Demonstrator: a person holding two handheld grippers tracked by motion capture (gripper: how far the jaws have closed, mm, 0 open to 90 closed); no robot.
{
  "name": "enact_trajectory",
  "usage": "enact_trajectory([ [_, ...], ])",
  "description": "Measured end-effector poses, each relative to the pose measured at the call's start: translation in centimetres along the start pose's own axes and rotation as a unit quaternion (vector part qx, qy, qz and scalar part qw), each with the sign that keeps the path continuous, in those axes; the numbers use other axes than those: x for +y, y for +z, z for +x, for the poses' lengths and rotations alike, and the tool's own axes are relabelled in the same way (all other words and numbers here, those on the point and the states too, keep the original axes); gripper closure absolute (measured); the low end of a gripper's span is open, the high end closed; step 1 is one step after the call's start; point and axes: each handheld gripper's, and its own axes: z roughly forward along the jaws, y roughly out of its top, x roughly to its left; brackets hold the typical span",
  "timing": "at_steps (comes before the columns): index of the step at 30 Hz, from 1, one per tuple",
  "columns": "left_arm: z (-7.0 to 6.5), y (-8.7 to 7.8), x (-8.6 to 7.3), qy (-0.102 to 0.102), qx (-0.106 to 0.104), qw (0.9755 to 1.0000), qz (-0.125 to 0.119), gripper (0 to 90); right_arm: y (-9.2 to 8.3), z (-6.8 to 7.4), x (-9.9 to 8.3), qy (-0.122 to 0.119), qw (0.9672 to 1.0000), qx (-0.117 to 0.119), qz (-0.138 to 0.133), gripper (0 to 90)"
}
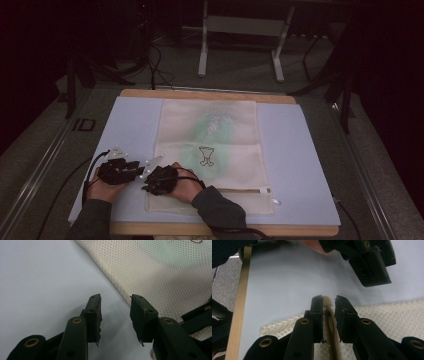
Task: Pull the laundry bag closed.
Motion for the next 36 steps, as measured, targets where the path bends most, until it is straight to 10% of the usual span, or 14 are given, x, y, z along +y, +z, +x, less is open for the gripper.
enact_trajectory([
  [36,0.4,-0.3,-0.1,-0.010,0.005,0.9999,-0.003,60.4,2.2,0.1,1.5,0.009,0.9994,-0.010,0.031,80.6],
])
